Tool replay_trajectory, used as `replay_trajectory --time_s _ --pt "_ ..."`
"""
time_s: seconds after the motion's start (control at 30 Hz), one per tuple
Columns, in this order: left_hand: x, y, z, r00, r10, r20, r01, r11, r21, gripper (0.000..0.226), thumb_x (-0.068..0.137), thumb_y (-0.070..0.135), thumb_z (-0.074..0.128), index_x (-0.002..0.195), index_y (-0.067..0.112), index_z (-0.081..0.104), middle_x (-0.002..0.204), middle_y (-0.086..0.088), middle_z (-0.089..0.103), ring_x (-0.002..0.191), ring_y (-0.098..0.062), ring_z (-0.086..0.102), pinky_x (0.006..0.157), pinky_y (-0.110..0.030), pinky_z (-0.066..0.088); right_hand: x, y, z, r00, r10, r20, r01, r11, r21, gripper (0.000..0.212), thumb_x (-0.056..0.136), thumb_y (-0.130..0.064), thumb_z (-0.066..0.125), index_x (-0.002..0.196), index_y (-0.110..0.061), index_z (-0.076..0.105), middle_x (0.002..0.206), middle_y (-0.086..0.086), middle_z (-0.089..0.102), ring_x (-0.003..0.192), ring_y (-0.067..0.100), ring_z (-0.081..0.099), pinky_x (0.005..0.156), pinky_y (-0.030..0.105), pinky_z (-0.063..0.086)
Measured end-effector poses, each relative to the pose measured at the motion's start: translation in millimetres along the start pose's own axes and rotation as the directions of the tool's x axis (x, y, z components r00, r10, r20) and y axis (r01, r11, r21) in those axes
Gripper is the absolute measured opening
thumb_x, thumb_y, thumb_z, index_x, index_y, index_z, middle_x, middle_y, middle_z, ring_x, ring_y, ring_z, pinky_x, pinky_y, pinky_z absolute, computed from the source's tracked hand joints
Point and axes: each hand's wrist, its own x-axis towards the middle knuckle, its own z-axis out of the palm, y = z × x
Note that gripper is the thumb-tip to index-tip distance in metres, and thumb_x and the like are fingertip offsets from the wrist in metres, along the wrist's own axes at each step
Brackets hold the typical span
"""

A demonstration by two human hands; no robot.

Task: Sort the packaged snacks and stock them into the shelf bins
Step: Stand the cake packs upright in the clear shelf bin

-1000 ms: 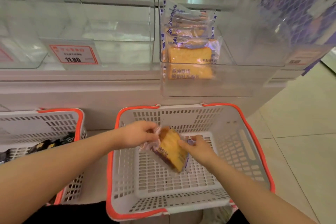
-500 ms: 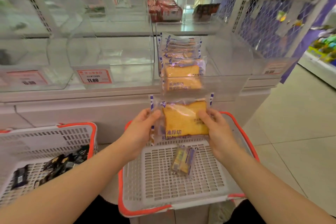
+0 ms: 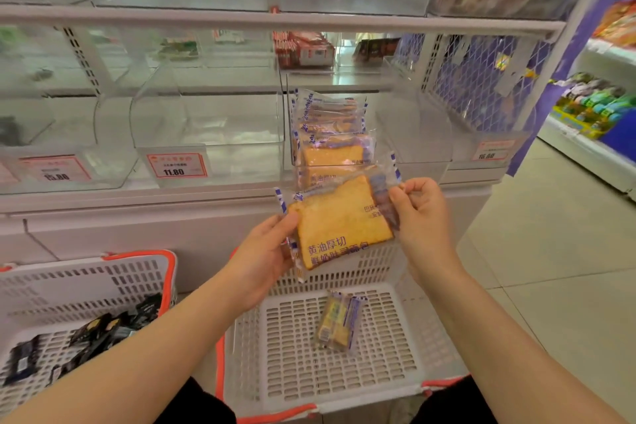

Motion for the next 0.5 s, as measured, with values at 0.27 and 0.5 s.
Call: replay_trajectory --time_s 0.27,0.5 --pt "-0.1 68.0 24.8 0.875 0.477 0.087 -0.475 0.806 0.353 0.020 0.084 0.013 0.065 0.097 0.028 0.064 0.094 0.004 0.072 0.087 -0.013 0.068 0.076 -0.027 0.056 14.0 -8.3 -1.7 0.933 0.078 0.352 -0.175 0.951 0.254 0.015 0.089 -0.014 0.057 0.103 -0.019 0.059 0.082 -0.013 0.072 0.078 0.003 0.067 0.064 0.020 0.054" --pt "23.1 102.2 36.5 0.762 0.641 0.095 -0.587 0.620 0.520 0.033 0.084 0.015 0.063 0.115 0.022 0.058 0.115 0.001 0.064 0.109 -0.015 0.059 0.097 -0.040 0.048 55.2 -58.3 -0.6 0.972 -0.158 0.172 0.132 0.979 0.155 0.026 0.076 0.005 0.068 0.089 -0.016 0.061 0.076 -0.011 0.071 0.072 -0.001 0.067 0.066 0.015 0.051"
